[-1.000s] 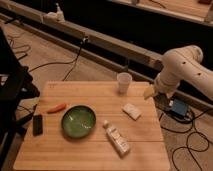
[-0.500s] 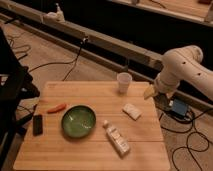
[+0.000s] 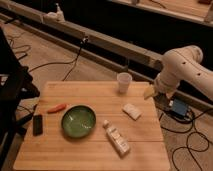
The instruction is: Place the pepper in the ceramic bowl
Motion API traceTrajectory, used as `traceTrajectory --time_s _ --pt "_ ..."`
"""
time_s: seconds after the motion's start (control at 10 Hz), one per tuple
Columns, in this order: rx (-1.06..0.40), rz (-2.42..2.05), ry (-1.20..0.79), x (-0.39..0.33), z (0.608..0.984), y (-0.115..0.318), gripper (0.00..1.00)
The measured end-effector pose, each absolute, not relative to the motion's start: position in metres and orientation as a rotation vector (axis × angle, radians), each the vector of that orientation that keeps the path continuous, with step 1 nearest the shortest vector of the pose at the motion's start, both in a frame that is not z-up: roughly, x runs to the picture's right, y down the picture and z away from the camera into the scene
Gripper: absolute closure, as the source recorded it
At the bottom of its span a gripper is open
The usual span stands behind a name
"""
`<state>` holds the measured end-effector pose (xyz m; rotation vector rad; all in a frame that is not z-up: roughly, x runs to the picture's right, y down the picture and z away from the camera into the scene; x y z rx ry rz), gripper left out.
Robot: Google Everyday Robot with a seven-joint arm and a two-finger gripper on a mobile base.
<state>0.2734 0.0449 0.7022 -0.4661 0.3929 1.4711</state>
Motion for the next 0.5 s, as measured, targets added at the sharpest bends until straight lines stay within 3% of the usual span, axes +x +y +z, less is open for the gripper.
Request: traceTrajectory --time_s 0.3,0.5 --pt "-0.464 1.441 0.382 0.272 0.709 0.037 0.26" --pt "-0.480 1.325 0.291 0.225 0.730 0.013 0.26"
